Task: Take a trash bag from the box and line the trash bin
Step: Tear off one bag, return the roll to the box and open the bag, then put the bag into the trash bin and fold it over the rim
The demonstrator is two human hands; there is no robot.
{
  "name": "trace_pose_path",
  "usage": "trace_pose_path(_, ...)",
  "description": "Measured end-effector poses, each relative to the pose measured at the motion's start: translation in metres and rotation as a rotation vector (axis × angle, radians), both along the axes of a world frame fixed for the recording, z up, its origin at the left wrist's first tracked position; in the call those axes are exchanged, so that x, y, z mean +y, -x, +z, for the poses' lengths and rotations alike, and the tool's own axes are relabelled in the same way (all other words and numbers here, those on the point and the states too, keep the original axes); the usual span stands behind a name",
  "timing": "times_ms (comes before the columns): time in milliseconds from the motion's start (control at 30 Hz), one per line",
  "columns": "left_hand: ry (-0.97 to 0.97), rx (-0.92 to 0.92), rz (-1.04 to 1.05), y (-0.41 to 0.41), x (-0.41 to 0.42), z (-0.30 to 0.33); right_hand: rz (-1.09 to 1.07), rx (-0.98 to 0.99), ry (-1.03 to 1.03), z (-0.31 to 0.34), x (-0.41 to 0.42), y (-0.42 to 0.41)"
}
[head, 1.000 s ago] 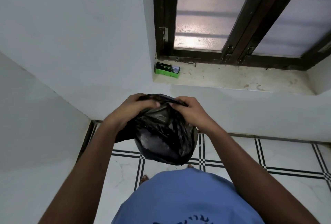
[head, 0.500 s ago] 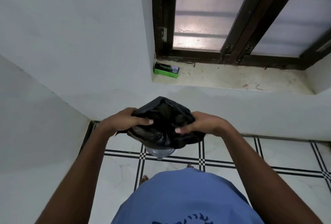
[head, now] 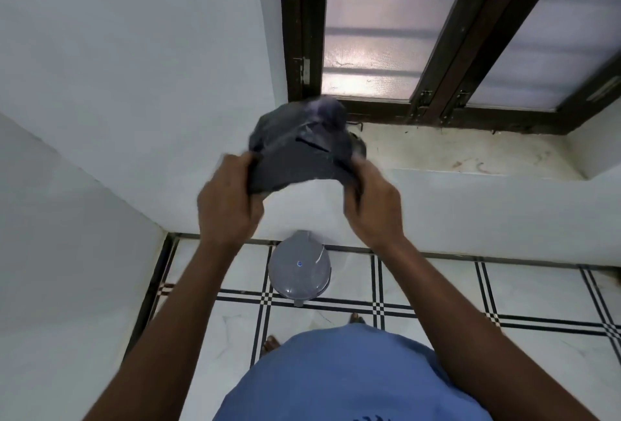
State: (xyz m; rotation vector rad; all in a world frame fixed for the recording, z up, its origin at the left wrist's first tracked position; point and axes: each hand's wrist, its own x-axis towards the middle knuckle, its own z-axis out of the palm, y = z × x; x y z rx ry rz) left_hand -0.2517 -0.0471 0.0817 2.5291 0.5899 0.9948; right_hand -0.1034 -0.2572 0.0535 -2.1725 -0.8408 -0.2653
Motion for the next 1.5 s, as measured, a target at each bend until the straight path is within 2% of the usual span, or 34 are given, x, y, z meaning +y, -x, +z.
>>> trace_pose_path(33, -0.011, 0.271, -0.036, 0.000, 0.006, -0.023, 0.024, 0.140, 0.302, -0.019, -0.003, -0.004)
trace_pose_path(100, 0.096, 0.993, -0.086, 0.006, 0.015, -0.071, 0.162, 0.469, 1.049, -0.052, -0.013, -0.004)
trace_pose_path(133, 0.164, 1.333, -0.129, 0.015, 0.016, -0.088, 0.262, 0.605, 1.298, -0.060, -0.019, -0.001)
trace_pose_path(167, 0.230, 1.520, -0.174, 0.024, 0.017, -0.099, 0.321, 0.714, 1.405, -0.064, -0.024, 0.003)
trace_pose_path(200, 0.300, 1.546, -0.170, 0.030, 0.019, -0.104, 0.338, 0.784, 1.385, -0.067, -0.028, 0.002)
trace_pose_path(233, 0.361, 1.462, -0.116, 0.033, 0.023, -0.107, 0.324, 0.806, 1.287, -0.072, -0.029, -0.002)
trace_pose_path(300, 0.473, 1.141, 0.099, 0.028, 0.025, -0.095, 0.168, 0.727, 0.989, -0.070, -0.025, -0.014)
trace_pose_path(400, 0.372, 0.588, 0.324, 0.008, 0.018, -0.052, -0.093, 0.552, 0.369, -0.039, -0.011, -0.021)
trace_pose_path(467, 0.327, 0.161, 0.275, 0.001, 0.010, -0.022, -0.093, 0.387, -0.059, -0.012, -0.006, -0.016)
trace_pose_path(500, 0.285, 0.023, 0.214, 0.001, 0.006, -0.011, -0.061, 0.240, -0.136, -0.002, -0.005, -0.012)
trace_pose_path(533, 0.224, -0.023, 0.156, 0.002, 0.003, -0.007, -0.039, 0.103, -0.126, 0.002, -0.005, -0.008)
trace_pose_path(567, 0.148, 0.020, 0.109, 0.004, 0.002, -0.011, -0.026, 0.034, -0.049, -0.003, -0.006, -0.006)
trace_pose_path(600, 0.072, 0.124, 0.065, 0.004, 0.005, -0.025, -0.010, 0.057, 0.099, -0.013, -0.006, -0.006)
trace_pose_path(633, 0.027, 0.323, 0.025, 0.006, 0.011, -0.043, 0.017, 0.173, 0.318, -0.022, -0.008, -0.006)
trace_pose_path(667, 0.023, 0.628, -0.003, 0.009, 0.018, -0.065, 0.056, 0.355, 0.596, -0.030, -0.011, -0.006)
trace_pose_path(733, 0.125, 1.242, -0.064, 0.021, 0.030, -0.099, 0.198, 0.710, 1.081, -0.038, -0.020, -0.002)
trace_pose_path(767, 0.232, 1.420, -0.111, 0.027, 0.033, -0.109, 0.277, 0.834, 1.195, -0.038, -0.024, 0.000)
trace_pose_path(800, 0.348, 1.476, -0.117, 0.032, 0.035, -0.110, 0.316, 0.879, 1.198, -0.040, -0.027, -0.001)
trace_pose_path(833, 0.429, 1.425, -0.089, 0.033, 0.037, -0.109, 0.313, 0.850, 1.127, -0.048, -0.027, -0.006)
trace_pose_path(867, 0.461, 1.299, -0.032, 0.031, 0.038, -0.105, 0.272, 0.774, 1.012, -0.054, -0.026, -0.011)
trace_pose_path(967, 0.417, 0.638, 0.207, 0.022, 0.031, -0.072, -0.021, 0.554, 0.442, -0.053, -0.014, -0.019)
trace_pose_path(1033, 0.394, 0.246, 0.220, 0.018, 0.021, -0.049, -0.151, 0.402, 0.025, -0.036, -0.006, -0.015)
trace_pose_path(1067, 0.366, 0.118, 0.198, 0.018, 0.017, -0.039, -0.177, 0.313, -0.115, -0.026, -0.003, -0.012)
trace_pose_path(1100, 0.315, 0.065, 0.170, 0.019, 0.015, -0.035, -0.179, 0.218, -0.190, -0.018, 0.000, -0.008)
trace_pose_path(1167, 0.172, 0.120, 0.080, 0.024, 0.012, -0.043, -0.130, 0.075, -0.158, -0.021, -0.002, 0.001)
trace_pose_path(1233, 0.098, 0.386, -0.019, 0.031, 0.021, -0.077, -0.049, 0.105, 0.139, -0.052, -0.011, 0.002)
trace_pose_path(1333, 0.346, 1.106, -0.147, 0.044, 0.040, -0.123, 0.137, 0.544, 0.852, -0.101, -0.033, 0.003)
trace_pose_path(1367, 0.407, 1.304, -0.177, 0.052, 0.042, -0.131, 0.187, 0.672, 0.964, -0.110, -0.039, 0.007)
trace_pose_path(1400, 0.469, 1.384, -0.172, 0.060, 0.044, -0.136, 0.194, 0.765, 0.968, -0.115, -0.044, 0.012)
trace_pose_path(1433, 0.520, 1.362, -0.128, 0.065, 0.047, -0.141, 0.170, 0.816, 0.911, -0.118, -0.047, 0.014)
trace_pose_path(1500, 0.680, 1.146, 0.000, 0.069, 0.052, -0.147, 0.107, 0.847, 0.791, -0.117, -0.047, 0.016)
